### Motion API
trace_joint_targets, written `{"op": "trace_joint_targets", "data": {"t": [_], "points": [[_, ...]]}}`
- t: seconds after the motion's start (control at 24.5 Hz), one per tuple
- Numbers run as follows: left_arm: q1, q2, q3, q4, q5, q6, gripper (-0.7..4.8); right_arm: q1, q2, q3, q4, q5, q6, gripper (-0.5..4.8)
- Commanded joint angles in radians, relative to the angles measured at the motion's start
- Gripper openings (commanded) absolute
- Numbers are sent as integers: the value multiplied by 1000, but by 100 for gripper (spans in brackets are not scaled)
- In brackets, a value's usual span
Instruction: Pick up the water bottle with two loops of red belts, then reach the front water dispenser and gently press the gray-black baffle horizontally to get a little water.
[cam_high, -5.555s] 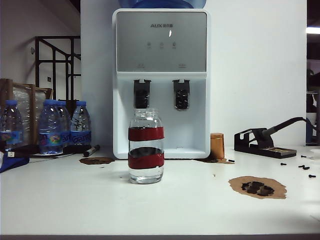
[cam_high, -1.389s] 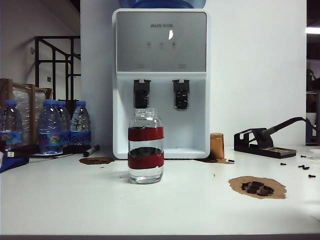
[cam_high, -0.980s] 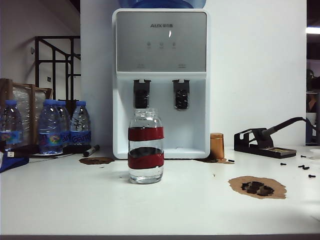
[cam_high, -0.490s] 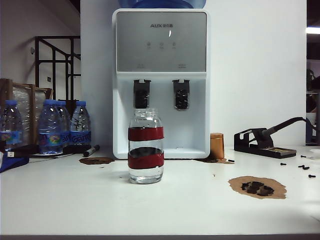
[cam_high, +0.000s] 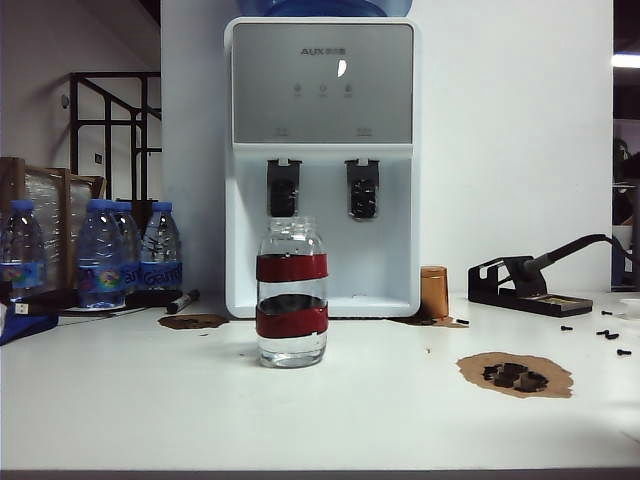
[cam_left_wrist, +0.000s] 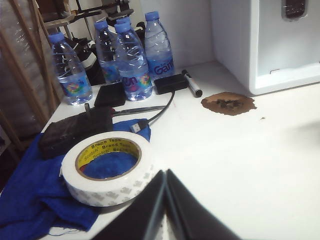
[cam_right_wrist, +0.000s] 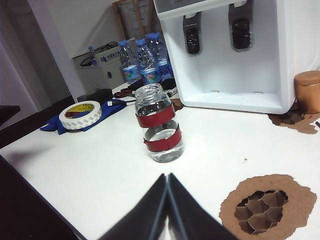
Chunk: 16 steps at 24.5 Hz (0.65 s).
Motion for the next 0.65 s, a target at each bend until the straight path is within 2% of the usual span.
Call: {"op": "trace_joint_targets", "data": {"t": [0.04,0.65], "points": [[1,-1,-1,2,2,7,-4,3,1,-4,7,0,-4,-1],[1,-1,-1,3,2,6,-4,3,1,-4,7,-3,3,-1]]}}
